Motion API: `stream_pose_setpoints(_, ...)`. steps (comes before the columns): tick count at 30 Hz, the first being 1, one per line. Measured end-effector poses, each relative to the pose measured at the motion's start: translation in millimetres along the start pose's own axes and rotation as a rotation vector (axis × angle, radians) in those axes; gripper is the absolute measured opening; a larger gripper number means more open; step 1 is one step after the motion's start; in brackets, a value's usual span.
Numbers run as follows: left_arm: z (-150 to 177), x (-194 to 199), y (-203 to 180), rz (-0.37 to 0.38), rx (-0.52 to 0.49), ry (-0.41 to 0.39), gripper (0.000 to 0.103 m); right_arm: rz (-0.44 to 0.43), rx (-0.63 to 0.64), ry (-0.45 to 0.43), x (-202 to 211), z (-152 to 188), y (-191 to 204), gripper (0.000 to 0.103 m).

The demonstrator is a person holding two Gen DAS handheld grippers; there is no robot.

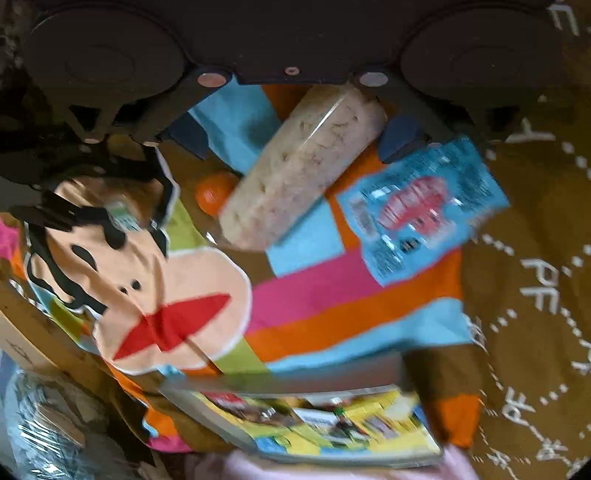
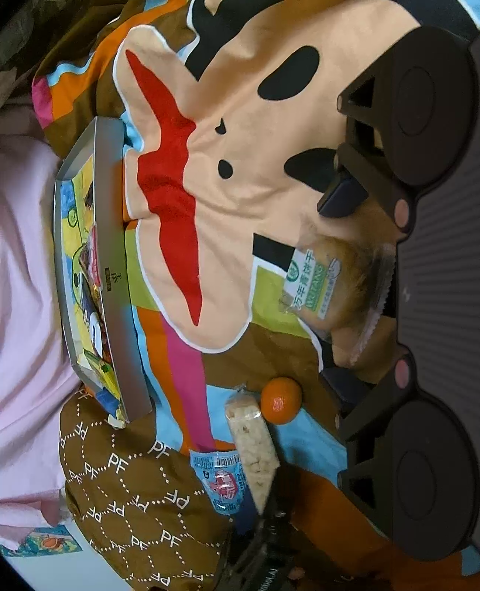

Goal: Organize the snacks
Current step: 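Grasp the WUTANG biscuit pack with the right tool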

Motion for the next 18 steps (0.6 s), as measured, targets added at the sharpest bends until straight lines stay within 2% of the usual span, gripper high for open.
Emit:
stream_pose_setpoints(5, 9, 3, -17, 0.082, -0.017, 0.054, 0.092, -0.019, 0.030, -0.014, 2, 0, 7, 0.074)
stream_pose_setpoints(8, 12, 5, -29, 0.121, -0.030, 0.065, 0.090, -0.046, 0.055, -0.019, 5, 1, 12, 0.072)
stream_pose_setpoints(13, 10, 0, -33, 0.064, -0.087, 0.039, 0.090, -0.092, 0.109, -0.025, 10, 4, 28, 0.074)
stream_pose_setpoints(18, 0, -9, -18, 0.002, -0.046, 0.023, 0.087, -0.086, 0.066, -0.013, 2, 0, 25, 0.080)
Point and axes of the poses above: each gripper's, at about its wrist camera, not at the fingertips, and x roughly against the way its jaws point, y to its left, z to its underside, the point moved 9 cm from there along -x, roughly the way its jaws point, and after that the axes turned 5 degrees about -y, right-handed, at the moved point
